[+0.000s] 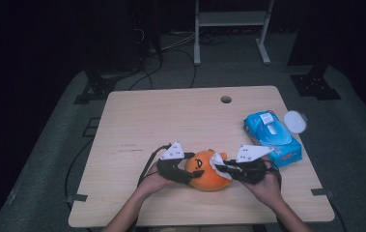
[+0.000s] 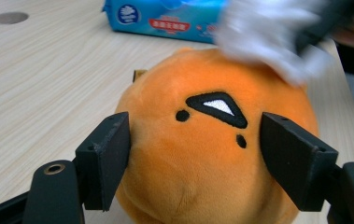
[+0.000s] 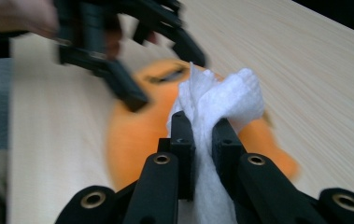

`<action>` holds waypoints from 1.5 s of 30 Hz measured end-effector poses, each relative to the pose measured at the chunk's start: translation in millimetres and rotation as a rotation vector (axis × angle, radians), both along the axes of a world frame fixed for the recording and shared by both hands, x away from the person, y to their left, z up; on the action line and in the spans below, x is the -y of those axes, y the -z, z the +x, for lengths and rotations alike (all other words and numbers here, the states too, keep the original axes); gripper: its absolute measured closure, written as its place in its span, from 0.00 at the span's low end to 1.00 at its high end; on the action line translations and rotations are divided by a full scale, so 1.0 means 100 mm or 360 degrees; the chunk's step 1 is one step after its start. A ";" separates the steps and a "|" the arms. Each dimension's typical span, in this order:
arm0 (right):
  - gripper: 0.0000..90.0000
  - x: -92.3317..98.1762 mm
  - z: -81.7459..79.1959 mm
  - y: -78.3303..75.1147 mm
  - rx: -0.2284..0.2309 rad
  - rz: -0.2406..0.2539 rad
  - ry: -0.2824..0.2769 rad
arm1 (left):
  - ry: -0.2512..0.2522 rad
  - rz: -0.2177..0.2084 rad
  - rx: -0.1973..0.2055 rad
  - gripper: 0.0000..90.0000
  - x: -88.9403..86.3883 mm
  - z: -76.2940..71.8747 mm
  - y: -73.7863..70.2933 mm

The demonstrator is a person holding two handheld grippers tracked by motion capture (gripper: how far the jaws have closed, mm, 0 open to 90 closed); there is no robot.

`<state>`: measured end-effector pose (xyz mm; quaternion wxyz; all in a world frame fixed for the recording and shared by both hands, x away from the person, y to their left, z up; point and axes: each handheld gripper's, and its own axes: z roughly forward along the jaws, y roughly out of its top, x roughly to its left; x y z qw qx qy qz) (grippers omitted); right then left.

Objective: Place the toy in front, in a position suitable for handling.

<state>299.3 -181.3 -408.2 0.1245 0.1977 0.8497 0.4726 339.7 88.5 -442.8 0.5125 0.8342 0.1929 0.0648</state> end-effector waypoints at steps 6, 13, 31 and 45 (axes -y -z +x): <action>0.91 -0.11 -0.05 0.03 0.0047 -0.0104 -0.0059 | -0.0050 -0.0029 -0.0060 0.29 -0.04 0.05 0.02; 0.91 0.14 -0.03 0.06 -0.0001 -0.0069 0.0049 | -0.0074 -0.0042 -0.0085 0.29 -0.02 0.08 0.03; 0.90 0.28 -0.07 0.13 -0.0051 -0.0070 0.0090 | -0.0083 -0.0047 -0.0120 0.29 -0.03 0.10 0.04; 0.90 0.19 0.01 0.12 -0.0054 -0.0009 0.0107 | 0.0128 0.0035 0.0048 0.18 -0.08 -0.04 -0.09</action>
